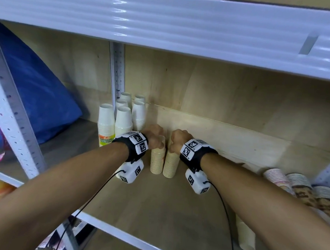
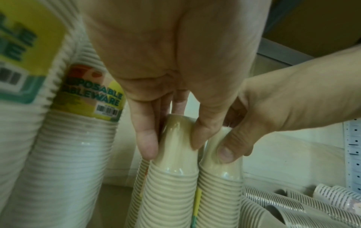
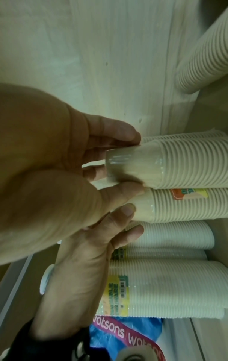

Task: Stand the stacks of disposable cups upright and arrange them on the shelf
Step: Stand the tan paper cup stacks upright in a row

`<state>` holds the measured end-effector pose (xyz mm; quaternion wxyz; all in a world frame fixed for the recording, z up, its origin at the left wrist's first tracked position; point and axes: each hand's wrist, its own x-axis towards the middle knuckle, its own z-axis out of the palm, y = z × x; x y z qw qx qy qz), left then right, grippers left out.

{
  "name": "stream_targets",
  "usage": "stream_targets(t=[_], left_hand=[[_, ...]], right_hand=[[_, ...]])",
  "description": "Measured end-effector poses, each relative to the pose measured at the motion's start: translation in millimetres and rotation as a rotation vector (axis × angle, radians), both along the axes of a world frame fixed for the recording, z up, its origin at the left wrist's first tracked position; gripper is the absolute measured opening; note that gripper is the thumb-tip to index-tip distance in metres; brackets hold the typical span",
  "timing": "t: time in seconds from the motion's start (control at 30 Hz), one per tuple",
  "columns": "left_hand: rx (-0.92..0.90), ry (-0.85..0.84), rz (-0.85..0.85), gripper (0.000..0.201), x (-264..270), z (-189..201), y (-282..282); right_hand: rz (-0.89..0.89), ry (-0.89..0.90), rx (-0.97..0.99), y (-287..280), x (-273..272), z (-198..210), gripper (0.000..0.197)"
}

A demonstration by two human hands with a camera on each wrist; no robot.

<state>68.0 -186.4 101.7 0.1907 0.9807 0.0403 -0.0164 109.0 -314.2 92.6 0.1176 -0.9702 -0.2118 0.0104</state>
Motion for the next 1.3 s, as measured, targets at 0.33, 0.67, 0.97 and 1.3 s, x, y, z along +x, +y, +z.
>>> stream_targets(t=[0.33,0.67,0.97,1.3], left_hand=[[-0.011,-0.086,0.039,0.024,1.2,12.8,-1.4],[0.075,-0.055,-0.002,0.018,6.6,10.2,-1.8],[0.099,-0.097,-0.01,0.016,14.7,3.9,1.1],[0.103,-0.105,-0.001,0.016,19.4,2.7,2.4]], right_hand=[[-0.001,0.023,0.002,-1.2,4.1,15.7,0.032],[0.027,0.005,-0.027,3.3,5.5,9.4,0.025],[0.012,-0.002,-0.014,5.0,8.5,5.9,0.016],[0.017,-0.018,-0.007,6.1,10.0,6.0,0.021]])
